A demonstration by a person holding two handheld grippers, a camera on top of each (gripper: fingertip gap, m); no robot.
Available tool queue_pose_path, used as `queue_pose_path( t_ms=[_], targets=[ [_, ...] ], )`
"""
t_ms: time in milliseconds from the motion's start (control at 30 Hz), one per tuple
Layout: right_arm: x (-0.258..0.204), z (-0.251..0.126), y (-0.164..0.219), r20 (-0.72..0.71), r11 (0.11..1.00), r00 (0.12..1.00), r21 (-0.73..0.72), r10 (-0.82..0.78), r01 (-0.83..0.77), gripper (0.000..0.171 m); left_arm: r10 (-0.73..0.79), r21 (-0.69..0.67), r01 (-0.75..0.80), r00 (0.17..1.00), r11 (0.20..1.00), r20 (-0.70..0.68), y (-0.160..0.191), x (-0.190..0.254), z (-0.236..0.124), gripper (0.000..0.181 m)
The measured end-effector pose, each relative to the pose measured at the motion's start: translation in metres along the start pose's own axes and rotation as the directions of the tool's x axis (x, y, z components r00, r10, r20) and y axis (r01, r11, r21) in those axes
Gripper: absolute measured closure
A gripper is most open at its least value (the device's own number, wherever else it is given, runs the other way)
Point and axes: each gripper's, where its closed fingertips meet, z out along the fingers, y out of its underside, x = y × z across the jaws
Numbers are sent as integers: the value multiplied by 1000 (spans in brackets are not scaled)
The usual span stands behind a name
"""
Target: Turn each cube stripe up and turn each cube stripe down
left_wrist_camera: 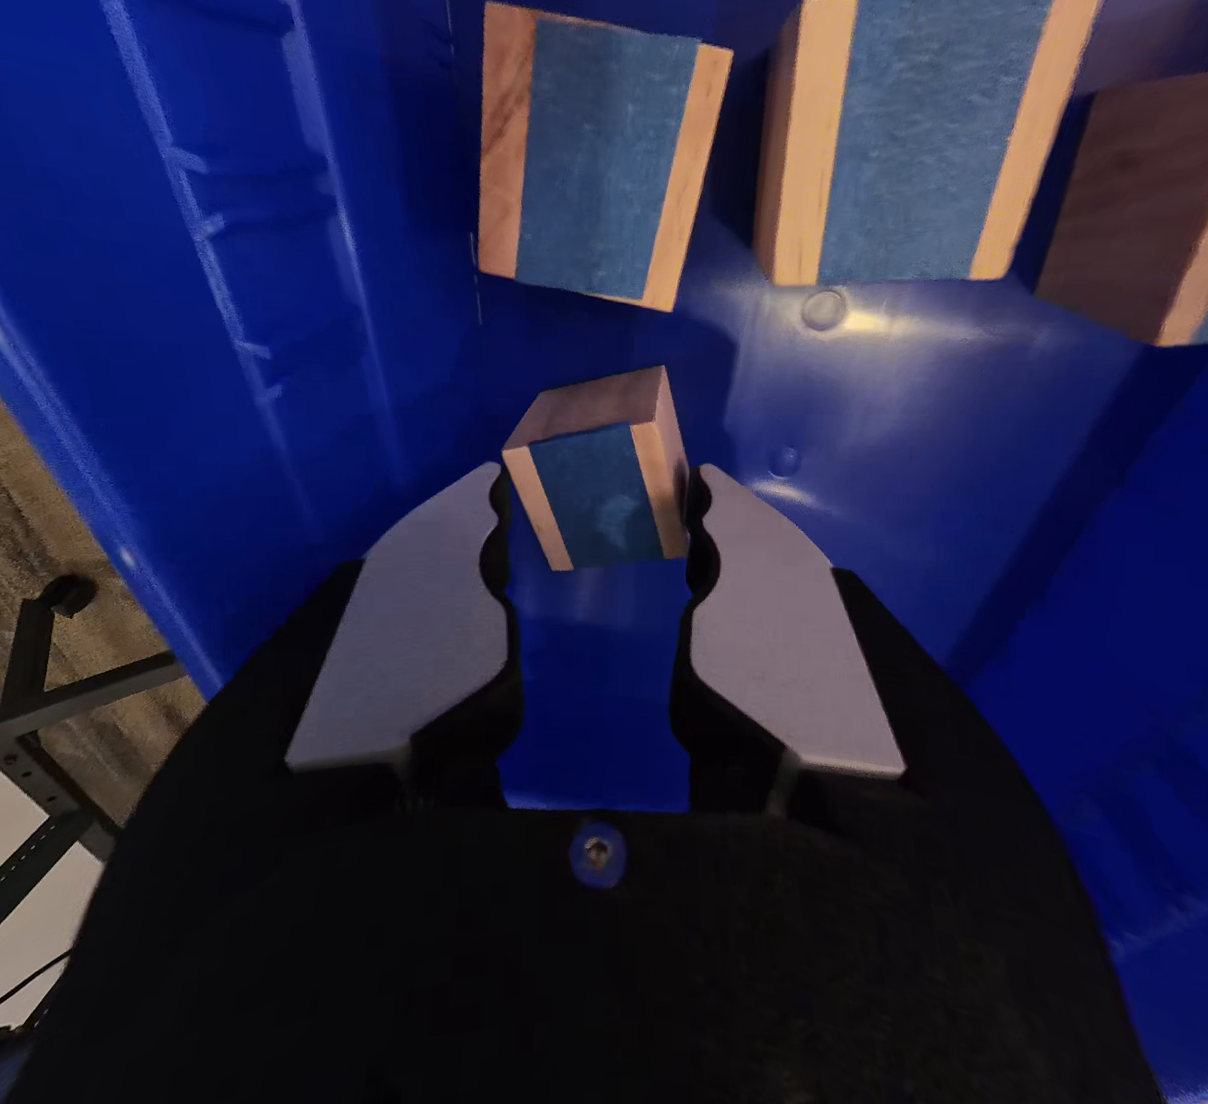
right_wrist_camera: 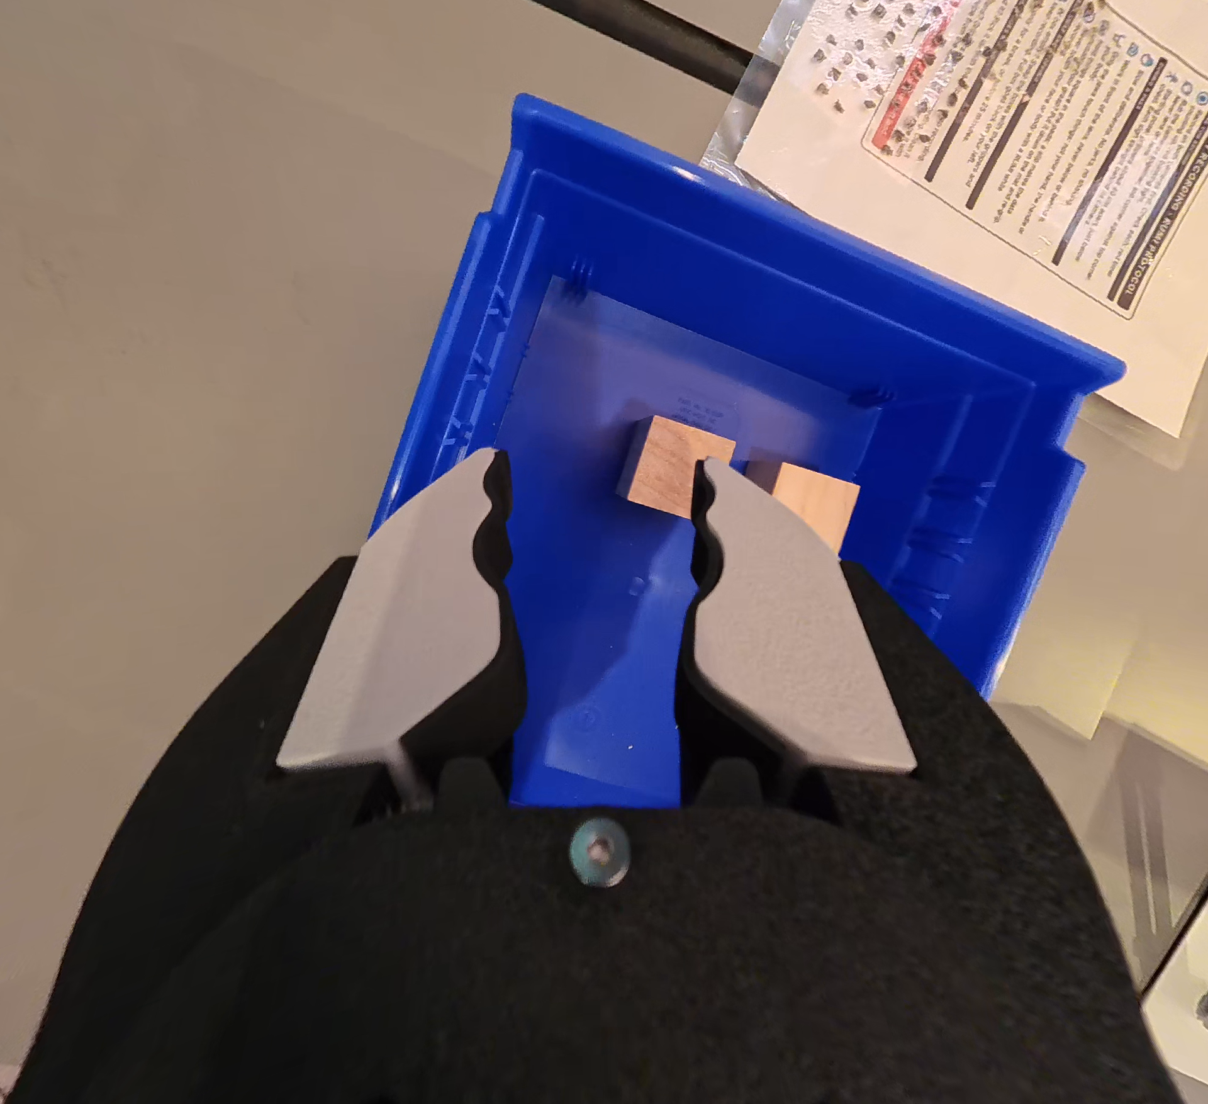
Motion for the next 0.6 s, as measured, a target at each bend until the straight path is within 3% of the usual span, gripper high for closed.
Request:
queue_pose_path(
  t_ms=[233, 367, 467, 533, 600],
  targets=[
    [-6, -7, -5, -23, 999, 999, 18, -38, 38, 119, 72, 53, -73, 997, 996, 20, 5, -5, -24, 132],
    [-22, -27, -25, -71, 982, 988, 124, -135, 143, 120, 182, 336, -110, 965, 935, -190, 1, 28, -89, 132],
    [-68, -54, -59, -108, 879, 937, 324, -333, 350, 119, 471, 638, -148, 800, 756, -372, 4, 92, -165, 132],
    [-123, -77, -78, -104, 728, 865, 497, -490, 472, 116, 659, 754, -142, 606, 641, -446, 22, 141, -209, 132],
    [-187, -97, -81, -95, 542, 756, 639, -648, 545, 115, 781, 801, -138, 368, 583, -505, 46, 190, -238, 132]
  ],
)
